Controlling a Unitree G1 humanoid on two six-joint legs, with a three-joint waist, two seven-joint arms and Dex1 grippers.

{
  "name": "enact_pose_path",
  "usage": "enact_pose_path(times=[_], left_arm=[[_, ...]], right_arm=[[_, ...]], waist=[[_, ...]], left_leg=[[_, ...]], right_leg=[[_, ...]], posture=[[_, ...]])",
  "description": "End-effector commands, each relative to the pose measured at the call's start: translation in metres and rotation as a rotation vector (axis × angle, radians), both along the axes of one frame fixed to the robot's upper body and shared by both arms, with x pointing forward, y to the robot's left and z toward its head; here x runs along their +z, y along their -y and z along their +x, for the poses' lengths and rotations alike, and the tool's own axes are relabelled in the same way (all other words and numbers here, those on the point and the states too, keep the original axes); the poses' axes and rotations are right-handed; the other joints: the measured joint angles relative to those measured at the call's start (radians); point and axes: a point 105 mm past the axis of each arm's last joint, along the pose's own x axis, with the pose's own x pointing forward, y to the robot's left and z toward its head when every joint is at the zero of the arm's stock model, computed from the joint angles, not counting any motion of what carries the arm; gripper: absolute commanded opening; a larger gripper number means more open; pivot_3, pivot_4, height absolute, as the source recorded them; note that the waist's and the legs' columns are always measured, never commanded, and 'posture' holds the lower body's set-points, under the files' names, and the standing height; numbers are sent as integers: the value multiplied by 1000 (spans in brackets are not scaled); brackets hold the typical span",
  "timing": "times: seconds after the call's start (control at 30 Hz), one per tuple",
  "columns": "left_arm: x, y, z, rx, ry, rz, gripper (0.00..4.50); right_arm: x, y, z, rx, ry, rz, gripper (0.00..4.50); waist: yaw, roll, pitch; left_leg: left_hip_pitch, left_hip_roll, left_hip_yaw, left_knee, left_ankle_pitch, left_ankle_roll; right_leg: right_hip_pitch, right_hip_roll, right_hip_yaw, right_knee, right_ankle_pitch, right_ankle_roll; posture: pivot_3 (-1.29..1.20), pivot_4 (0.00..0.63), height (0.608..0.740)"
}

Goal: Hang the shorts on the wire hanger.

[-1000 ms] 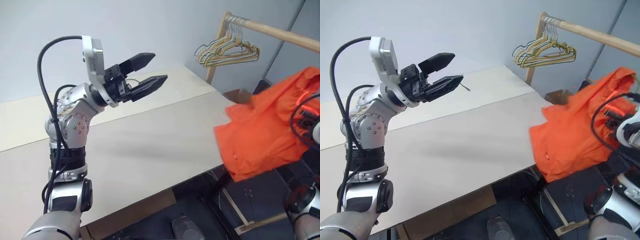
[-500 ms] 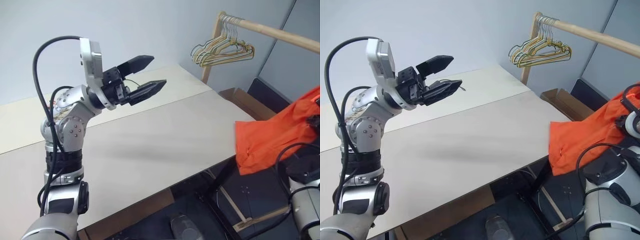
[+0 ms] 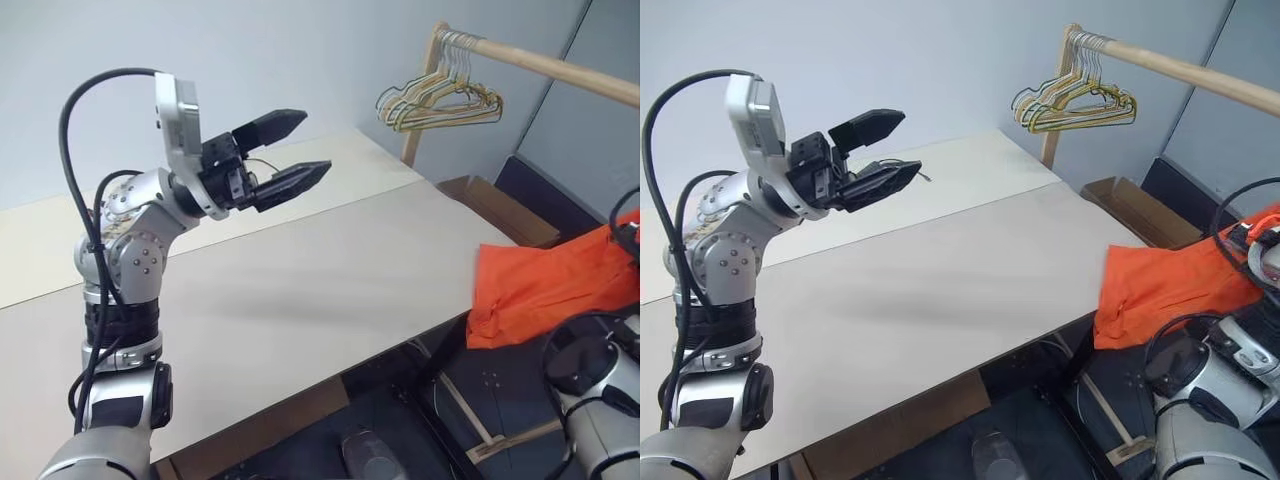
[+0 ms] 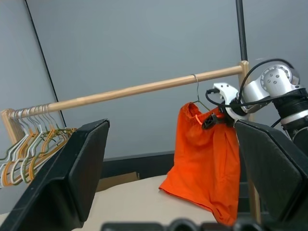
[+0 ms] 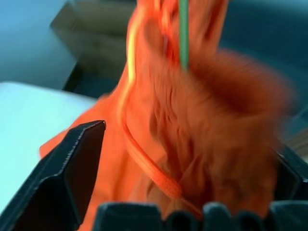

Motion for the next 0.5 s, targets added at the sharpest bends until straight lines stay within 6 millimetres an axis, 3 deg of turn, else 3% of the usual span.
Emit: enact_pose_path(times=[0.03,0.1,0.2,0.3,0.4,0.5], left_arm=[[6,-1,-2,5,24,9,4500],[3,-2,1,21,14,16,4500],[-4,-5,5,45,-26,20,4500],[-19,-11,8,98,-52,69,4500],[-39,-20,8,151,-72,145,4500],[-65,-32,0,198,-91,260,4500]], right_arm=[[42,-17,2,3,105,-319,4487],[59,-34,4,9,150,-558,4487],[70,-76,12,120,248,-852,4487],[71,-117,21,296,369,-1007,4487],[64,-157,32,573,464,-1038,4487],[36,-196,43,972,466,-905,4487]], waist=[[0,0,0],[0,0,0],[1,0,0],[1,-1,1],[0,-3,2],[4,-9,5]], left_leg=[[0,0,0,0,0,0],[1,0,0,0,0,0],[1,0,0,-1,0,0],[2,0,1,-2,0,0],[3,0,1,-2,0,0],[4,1,1,-4,0,0]], right_leg=[[0,0,0,0,0,0],[0,0,1,0,0,1],[0,0,1,0,-1,2],[0,0,2,-1,-1,2],[0,0,2,-1,-1,2],[0,0,2,-1,-1,2]], posture=[[-342,14,740],[-339,13,740],[-330,15,740],[-312,18,740],[-291,22,740],[-258,23,740]])
